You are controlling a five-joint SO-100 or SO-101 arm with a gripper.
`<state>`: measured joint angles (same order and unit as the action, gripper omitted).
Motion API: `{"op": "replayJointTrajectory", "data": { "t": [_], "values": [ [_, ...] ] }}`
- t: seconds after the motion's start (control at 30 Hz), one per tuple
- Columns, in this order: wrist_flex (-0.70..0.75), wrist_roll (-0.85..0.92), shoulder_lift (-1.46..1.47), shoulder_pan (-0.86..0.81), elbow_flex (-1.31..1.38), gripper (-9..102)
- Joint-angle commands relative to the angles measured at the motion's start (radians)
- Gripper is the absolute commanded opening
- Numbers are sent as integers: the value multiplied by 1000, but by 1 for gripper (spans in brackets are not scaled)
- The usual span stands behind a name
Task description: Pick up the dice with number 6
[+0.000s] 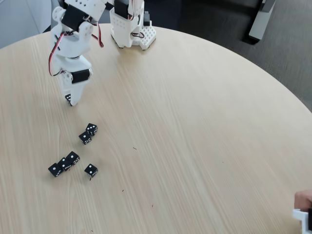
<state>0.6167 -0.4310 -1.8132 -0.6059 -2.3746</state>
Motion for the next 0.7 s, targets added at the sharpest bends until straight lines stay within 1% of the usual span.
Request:
{"op": "replayJointTrajectory", "data": {
  "t": [0.0, 0.2, 0.5, 0.67],
  "values": [
    [6, -28, -28, 28, 29, 0],
    [8, -69, -140, 156, 34, 0],
    [11, -87, -557, 336, 17, 0],
    [71, -43, -761, 486, 18, 0]
  ]
}}
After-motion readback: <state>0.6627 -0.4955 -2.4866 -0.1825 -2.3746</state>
